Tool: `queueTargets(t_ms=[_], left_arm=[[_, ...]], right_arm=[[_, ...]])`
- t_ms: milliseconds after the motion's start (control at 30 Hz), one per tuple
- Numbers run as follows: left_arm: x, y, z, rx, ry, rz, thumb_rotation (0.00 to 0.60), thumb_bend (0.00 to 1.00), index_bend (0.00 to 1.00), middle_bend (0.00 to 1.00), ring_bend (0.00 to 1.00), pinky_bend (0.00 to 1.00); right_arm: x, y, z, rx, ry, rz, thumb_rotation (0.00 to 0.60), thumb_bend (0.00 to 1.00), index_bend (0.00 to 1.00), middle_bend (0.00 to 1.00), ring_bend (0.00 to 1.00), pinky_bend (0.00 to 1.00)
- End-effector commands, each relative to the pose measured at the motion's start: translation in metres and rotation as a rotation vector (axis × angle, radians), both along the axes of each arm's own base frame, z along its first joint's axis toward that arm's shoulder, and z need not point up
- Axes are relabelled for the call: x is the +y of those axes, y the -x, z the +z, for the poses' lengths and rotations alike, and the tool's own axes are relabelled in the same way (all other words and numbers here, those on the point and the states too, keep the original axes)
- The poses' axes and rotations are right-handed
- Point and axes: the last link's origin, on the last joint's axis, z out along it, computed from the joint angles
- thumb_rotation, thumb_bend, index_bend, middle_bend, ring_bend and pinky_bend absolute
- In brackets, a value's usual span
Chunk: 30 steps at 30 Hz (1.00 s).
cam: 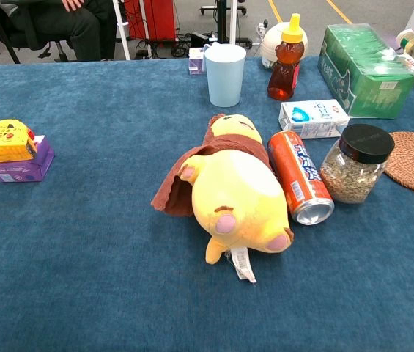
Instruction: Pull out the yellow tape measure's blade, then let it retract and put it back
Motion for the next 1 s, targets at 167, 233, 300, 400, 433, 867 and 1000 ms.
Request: queueTargets(t_ms=[167, 233, 300, 400, 433, 867, 1000], left_arm=[[-0.009, -0.003, -0.002, -0.003, 0.013, -0.007, 0.600, 0.21, 0.46, 0.25, 0.16, 0.35], [-0.012, -0.004, -0.003, 0.000, 0.019, -0.011, 0.600, 0.21, 0.46, 0.25, 0.16, 0.35], [-0.015, -0.006, -0.004, 0.000, 0.030, -0.012, 0.600, 0.21, 0.46, 0.25, 0.16, 0.35], [-0.018, -0.006, -0.004, 0.001, 0.036, -0.009, 0.600, 0.21, 0.46, 0.26, 0.16, 0.35], [-0.019, -0.006, -0.004, -0.001, 0.038, -0.006, 0.600, 0.21, 0.46, 0.26, 0.16, 0.35], [-0.025, -0.015, 0.000, -0.001, 0.073, 0.005, 0.600, 0.21, 0.46, 0.26, 0.16, 0.34], [-0.026, -0.015, 0.004, 0.004, 0.063, 0.012, 0.600, 0.21, 0.46, 0.26, 0.16, 0.33]], right_arm=[[0.025, 0.010, 0.012, 0.040, 0.017, -0.042, 0.438, 0.33, 0.41, 0.29, 0.28, 0.31], [0.032, 0.012, 0.015, 0.059, 0.007, -0.057, 0.440, 0.33, 0.41, 0.29, 0.28, 0.31], [0.037, 0.014, 0.018, 0.070, 0.001, -0.071, 0.442, 0.33, 0.41, 0.29, 0.28, 0.31], [0.043, 0.015, 0.019, 0.075, -0.007, -0.085, 0.443, 0.33, 0.41, 0.30, 0.28, 0.31], [0.044, 0.016, 0.019, 0.074, -0.010, -0.089, 0.442, 0.33, 0.41, 0.30, 0.28, 0.31], [0.054, 0.024, 0.021, 0.034, -0.020, -0.103, 0.445, 0.33, 0.41, 0.30, 0.28, 0.31], [0.052, 0.024, 0.021, 0.027, -0.016, -0.102, 0.442, 0.33, 0.41, 0.30, 0.28, 0.31]])
